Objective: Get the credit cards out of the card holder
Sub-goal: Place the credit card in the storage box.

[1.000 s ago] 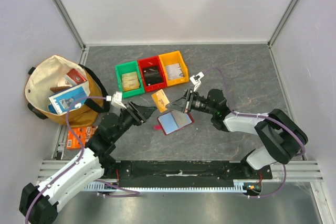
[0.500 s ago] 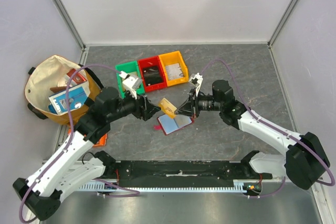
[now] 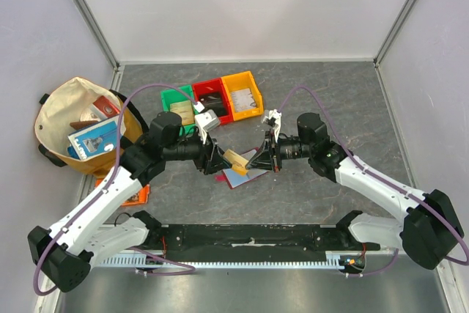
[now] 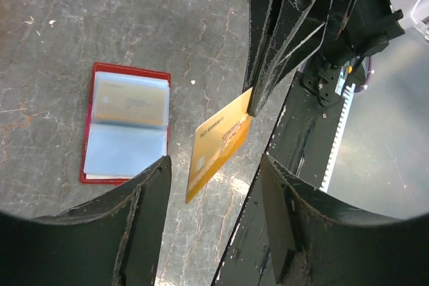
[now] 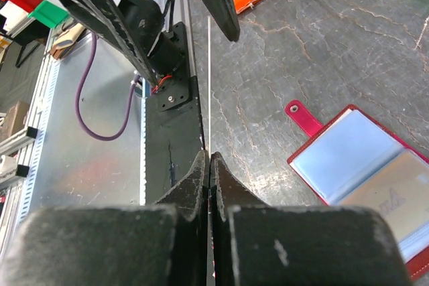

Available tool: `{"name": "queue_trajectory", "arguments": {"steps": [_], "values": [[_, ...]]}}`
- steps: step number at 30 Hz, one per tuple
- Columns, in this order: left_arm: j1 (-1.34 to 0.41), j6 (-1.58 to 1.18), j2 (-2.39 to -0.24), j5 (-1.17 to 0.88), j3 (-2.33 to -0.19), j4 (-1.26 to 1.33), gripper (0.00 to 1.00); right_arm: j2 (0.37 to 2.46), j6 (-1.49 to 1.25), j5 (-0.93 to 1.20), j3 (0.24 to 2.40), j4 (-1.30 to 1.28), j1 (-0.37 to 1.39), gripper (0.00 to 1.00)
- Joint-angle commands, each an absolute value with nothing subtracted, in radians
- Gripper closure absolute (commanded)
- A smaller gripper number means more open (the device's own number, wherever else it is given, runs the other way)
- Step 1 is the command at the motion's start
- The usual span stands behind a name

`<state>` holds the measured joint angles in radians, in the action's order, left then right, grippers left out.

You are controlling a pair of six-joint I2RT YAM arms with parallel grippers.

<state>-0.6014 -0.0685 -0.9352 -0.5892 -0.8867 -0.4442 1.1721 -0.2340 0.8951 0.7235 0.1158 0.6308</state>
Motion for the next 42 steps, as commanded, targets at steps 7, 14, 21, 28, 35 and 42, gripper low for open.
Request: {"name": "queue_trajectory", "arguments": {"steps": [7, 14, 21, 28, 35, 42], "values": [[-0.601, -0.026, -0.969, -0.658, -0.927, -0.411, 0.72, 1.15, -0.218, 0.931, 0.732, 0.156, 0.634, 1.0], [-0.597, -0.069, -0.945, -0.516, -0.91, -0.407, 0.98, 1.14, -0.236, 0.838, 0.718, 0.161, 0.632, 0.49], [-0.502, -0.184, -0.923, -0.208, -0.905, -0.432, 0.98, 1.124, -0.276, 0.664, 0.69, 0.146, 0.592, 0.13], [-0.345, -0.282, -0.982, 0.066, -0.925, -0.465, 0.98, 1.137, -0.296, 0.52, 0.675, 0.094, 0.58, 0.02], [-0.201, -0.333, -1.17, 0.038, -0.966, -0.373, 0.97, 1.117, -0.331, 0.454, 0.644, 0.066, 0.575, 0.02], [-0.169, -0.373, -1.416, 0.043, -1.115, -0.344, 0.96, 1.097, -0.339, 0.449, 0.618, 0.055, 0.577, 0.02]]}}
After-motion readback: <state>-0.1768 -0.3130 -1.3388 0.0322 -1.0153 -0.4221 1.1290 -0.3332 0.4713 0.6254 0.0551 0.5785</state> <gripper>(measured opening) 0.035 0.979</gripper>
